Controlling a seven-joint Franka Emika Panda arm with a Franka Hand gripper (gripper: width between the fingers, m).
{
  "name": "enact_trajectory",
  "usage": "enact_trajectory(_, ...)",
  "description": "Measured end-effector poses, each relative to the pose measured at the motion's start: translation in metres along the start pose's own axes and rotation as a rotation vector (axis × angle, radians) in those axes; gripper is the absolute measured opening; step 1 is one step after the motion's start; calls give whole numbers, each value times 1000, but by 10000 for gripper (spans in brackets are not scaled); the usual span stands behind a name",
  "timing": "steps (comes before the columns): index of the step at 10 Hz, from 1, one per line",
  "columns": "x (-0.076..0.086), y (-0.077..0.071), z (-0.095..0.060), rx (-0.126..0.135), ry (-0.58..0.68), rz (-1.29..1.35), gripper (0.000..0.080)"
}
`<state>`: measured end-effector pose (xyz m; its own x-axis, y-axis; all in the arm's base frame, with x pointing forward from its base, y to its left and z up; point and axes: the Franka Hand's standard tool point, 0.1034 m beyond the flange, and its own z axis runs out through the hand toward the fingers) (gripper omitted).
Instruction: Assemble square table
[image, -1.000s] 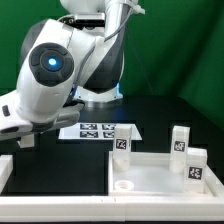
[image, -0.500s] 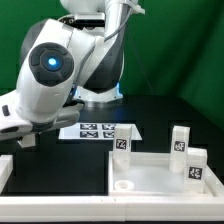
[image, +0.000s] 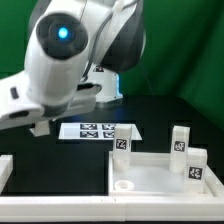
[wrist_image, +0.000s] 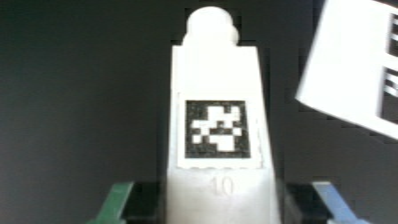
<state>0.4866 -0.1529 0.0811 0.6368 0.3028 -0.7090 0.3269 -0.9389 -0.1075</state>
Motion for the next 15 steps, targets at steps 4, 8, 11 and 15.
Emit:
enact_trajectory(4, 1, 7, -42, -48, 113, -39, 289)
enact_trajectory(8, 26, -11, -103, -2, 363, 82, 289)
enact_trajectory(11, 62, -31, -173, -34, 570, 217, 290)
enact_trajectory(15, 65, -21, -175, -117, 804, 234, 290)
